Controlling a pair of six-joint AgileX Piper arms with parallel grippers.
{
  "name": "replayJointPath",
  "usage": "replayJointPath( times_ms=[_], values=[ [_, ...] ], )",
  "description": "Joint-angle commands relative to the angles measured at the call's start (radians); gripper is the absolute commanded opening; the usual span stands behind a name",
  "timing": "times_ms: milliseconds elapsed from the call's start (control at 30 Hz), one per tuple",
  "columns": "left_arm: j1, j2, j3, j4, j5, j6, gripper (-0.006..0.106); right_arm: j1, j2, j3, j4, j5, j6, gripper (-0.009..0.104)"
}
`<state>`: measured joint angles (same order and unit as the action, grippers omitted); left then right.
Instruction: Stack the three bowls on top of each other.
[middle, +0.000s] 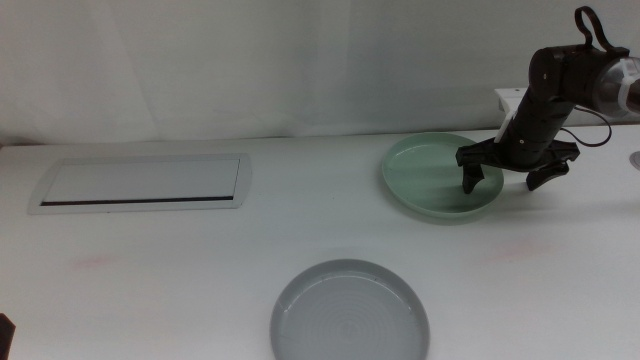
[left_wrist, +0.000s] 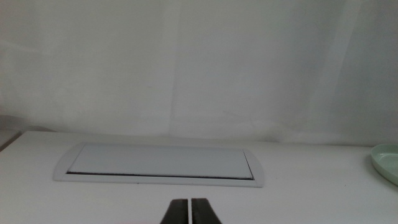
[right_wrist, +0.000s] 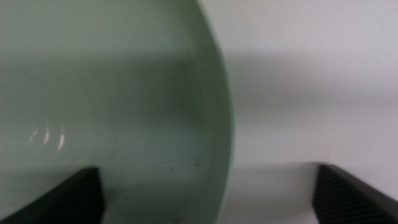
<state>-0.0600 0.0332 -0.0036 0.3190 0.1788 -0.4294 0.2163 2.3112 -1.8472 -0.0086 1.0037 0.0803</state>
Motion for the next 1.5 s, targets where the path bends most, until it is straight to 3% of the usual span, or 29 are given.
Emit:
replayJointPath(
  times_ms=[0,67,167,200,667,967,1467],
  values=[
    [0.001,-0.005,0.039,-0.002,-0.011,-0.005,-0.003,-0.005,0.01,-0.006,-0.003,-0.004,-0.001,0.087],
    [0.001,-0.005,0.039,-0.002,-0.011,-0.005,-0.003,-0.005,0.013,-0.006,-0.009,-0.006,-0.001,0.074],
    [0.001,-0.005,0.039,-0.002,-0.011,-0.005,-0.003,-0.005,0.018,-0.006,-0.015,-0.006,-0.001,0.041],
    [0.001,-0.005,0.039,-0.002,-0.011,-0.005,-0.003,-0.005,0.025,-0.006,-0.021,-0.001,-0.001,-0.002],
    [0.001,-0.005,0.039,-0.002,-0.011,-0.005,-0.003,-0.007,-0.107,-0.006,-0.047,-0.005,-0.042,-0.003],
    [0.001,-0.005,0.039,-0.002,-0.011,-0.005,-0.003,-0.007,-0.277,-0.006,-0.045,0.074,-0.089,-0.003],
    [0.001,-0.005,0.039,-0.002,-0.011,-0.005,-0.003,-0.005,-0.652,-0.006,0.048,0.225,-0.115,-0.003]
  ],
)
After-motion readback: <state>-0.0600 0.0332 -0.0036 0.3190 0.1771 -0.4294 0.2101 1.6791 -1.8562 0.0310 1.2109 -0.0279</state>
